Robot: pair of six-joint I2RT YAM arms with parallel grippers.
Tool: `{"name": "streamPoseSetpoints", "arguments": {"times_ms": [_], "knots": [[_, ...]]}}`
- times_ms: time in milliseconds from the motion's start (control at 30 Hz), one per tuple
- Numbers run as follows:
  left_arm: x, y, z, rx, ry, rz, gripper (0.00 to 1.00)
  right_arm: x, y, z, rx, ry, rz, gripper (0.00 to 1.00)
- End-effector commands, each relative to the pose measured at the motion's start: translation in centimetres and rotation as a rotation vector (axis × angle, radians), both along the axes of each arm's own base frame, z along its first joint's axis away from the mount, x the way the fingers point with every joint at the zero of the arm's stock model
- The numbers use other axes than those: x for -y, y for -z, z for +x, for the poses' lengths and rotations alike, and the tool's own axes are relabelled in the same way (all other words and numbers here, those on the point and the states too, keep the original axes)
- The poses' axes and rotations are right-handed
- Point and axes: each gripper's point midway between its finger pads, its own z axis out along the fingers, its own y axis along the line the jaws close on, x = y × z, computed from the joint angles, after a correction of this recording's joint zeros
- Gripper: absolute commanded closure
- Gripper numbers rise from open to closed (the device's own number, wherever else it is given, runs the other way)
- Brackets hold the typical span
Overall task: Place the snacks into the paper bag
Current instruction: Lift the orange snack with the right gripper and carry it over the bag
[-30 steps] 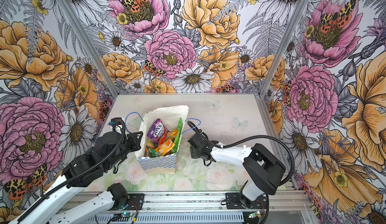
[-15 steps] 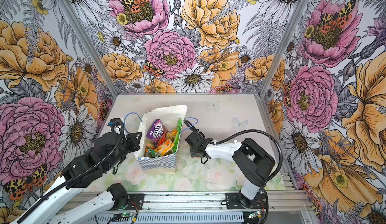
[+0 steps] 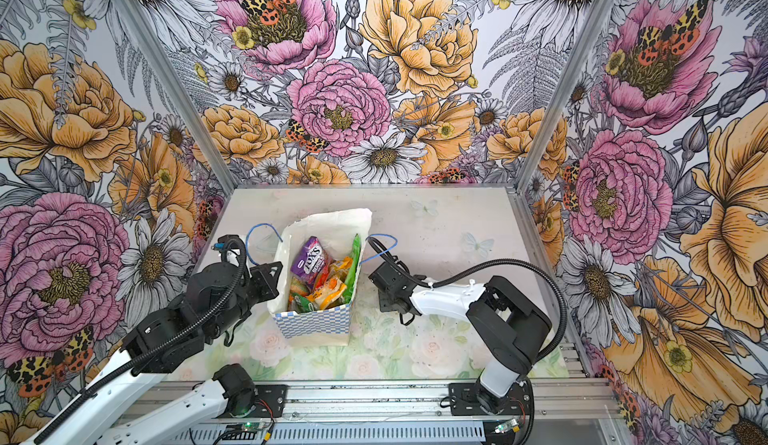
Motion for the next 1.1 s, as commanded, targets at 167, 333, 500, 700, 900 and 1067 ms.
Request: {"name": "streamPoseSetpoints", "arguments": {"times_ms": [167, 333, 500, 700, 900, 1067], "knots": [[-0.4, -1.8, 0.1, 0.059, -0.022, -0.057, 1.00, 1.7, -4.8, -0.5, 0.091, 0.059, 0.073, 0.71], [-0.4, -1.7, 0.2, 0.059, -0.026, -0.055, 1.00, 3.5, -6.2, -1.3, 0.128, 0.089, 0.082, 0.72], [-0.5, -1.7, 0.2, 0.062, -0.025, -0.053, 1.00, 4.7, -7.1, -2.0, 0.141, 0.102, 0.077, 0.72], [-0.6, -1.8, 0.1, 0.066, -0.029, -0.061, 1.00, 7.1, -9.5, -2.3, 0.200, 0.131, 0.030, 0.72], [-0.6, -1.8, 0.1, 0.065, -0.032, -0.063, 1.00, 9.3, -14.5, -2.1, 0.305, 0.160, 0.032, 0.74], [-0.5, -1.7, 0.1, 0.062, -0.026, -0.062, 1.00, 9.3, -20.4, -2.1, 0.386, 0.161, 0.119, 0.74]]}}
